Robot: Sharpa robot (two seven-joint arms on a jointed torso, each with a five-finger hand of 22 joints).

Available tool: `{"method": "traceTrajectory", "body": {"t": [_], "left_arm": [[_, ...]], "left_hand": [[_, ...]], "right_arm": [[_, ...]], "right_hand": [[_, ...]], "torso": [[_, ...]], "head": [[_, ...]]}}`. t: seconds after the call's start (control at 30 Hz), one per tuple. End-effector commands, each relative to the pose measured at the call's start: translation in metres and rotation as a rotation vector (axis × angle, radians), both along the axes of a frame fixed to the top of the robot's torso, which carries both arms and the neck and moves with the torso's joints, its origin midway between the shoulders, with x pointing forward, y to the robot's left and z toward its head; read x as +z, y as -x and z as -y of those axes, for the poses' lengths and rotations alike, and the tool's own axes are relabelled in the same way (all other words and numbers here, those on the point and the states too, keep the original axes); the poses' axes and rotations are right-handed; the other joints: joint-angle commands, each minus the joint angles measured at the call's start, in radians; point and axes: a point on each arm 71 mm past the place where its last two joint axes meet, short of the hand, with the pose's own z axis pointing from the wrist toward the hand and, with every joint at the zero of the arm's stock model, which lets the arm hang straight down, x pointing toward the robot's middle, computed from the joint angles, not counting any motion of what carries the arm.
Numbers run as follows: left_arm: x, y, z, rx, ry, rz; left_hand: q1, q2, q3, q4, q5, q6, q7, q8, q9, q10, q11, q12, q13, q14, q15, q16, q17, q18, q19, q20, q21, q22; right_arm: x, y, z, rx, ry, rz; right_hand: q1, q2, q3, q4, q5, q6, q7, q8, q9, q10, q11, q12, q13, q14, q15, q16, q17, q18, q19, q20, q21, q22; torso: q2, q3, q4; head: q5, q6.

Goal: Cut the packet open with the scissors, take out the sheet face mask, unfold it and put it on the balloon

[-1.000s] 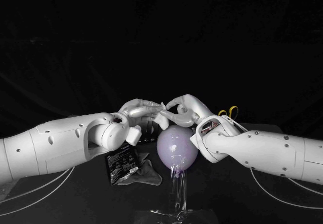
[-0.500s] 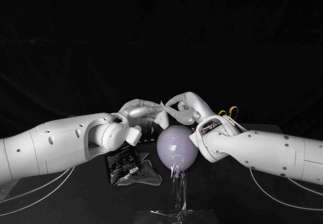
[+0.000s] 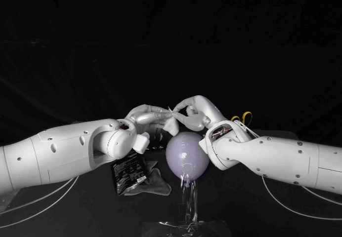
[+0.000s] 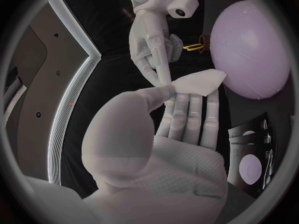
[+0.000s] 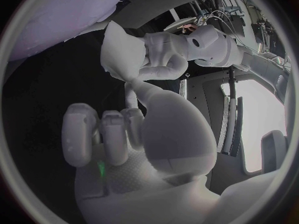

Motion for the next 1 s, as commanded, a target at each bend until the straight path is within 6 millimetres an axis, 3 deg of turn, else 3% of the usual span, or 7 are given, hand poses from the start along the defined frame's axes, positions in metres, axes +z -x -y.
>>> {"method": "traceTrajectory", "body": {"t": [0.03,0.43,1.0], "left_arm": [[0.003,0.002,0.006,-0.030,0.012,0.013],[0.003,0.001,0.003,-0.012,0.008,0.016],[0.003,-0.001,-0.003,0.018,-0.004,0.027]], "left_hand": [[-0.003,0.010,-0.006,0.000,0.003,0.006,0.002,0.004,0.112,0.005,0.002,-0.004,0.001,-0.006,0.002,0.006,0.001,0.020,-0.006,0.000,0.005,0.001],[-0.004,0.012,-0.006,0.001,0.003,0.005,0.002,0.006,0.116,0.005,0.002,-0.004,0.002,-0.006,0.002,0.006,0.001,0.020,-0.008,0.001,0.009,0.004],[-0.006,0.014,-0.007,0.002,0.003,0.003,0.003,0.009,0.122,0.005,0.003,-0.004,0.002,-0.006,0.003,0.007,0.001,0.021,-0.010,0.001,0.015,0.007]], "right_arm": [[0.000,0.002,-0.005,0.025,0.020,0.012],[0.001,0.002,-0.001,-0.002,0.005,0.025],[0.002,0.003,0.010,-0.047,-0.013,0.044]], "right_hand": [[0.009,-0.002,-0.001,-0.006,-0.001,0.006,-0.001,0.007,0.004,0.058,-0.006,0.006,0.198,0.104,-0.009,0.007,0.263,-0.011,0.018,-0.006,0.007,0.211],[0.007,0.019,0.035,-0.020,-0.001,0.016,-0.003,0.043,0.028,0.068,-0.010,0.023,0.208,0.104,-0.014,0.007,0.263,-0.015,0.027,-0.012,0.025,0.216],[-0.023,0.015,0.067,-0.039,-0.001,-0.003,-0.009,0.091,0.082,0.072,-0.015,0.028,0.212,0.104,-0.020,0.007,0.263,-0.017,0.031,-0.019,0.035,0.218]], "torso": [[0.000,0.0003,-0.0001],[0.000,0.0007,-0.0007],[0.000,0.0005,-0.0005]], "head": [[0.001,-0.001],[0.000,0.000],[0.000,-0.002]]}}
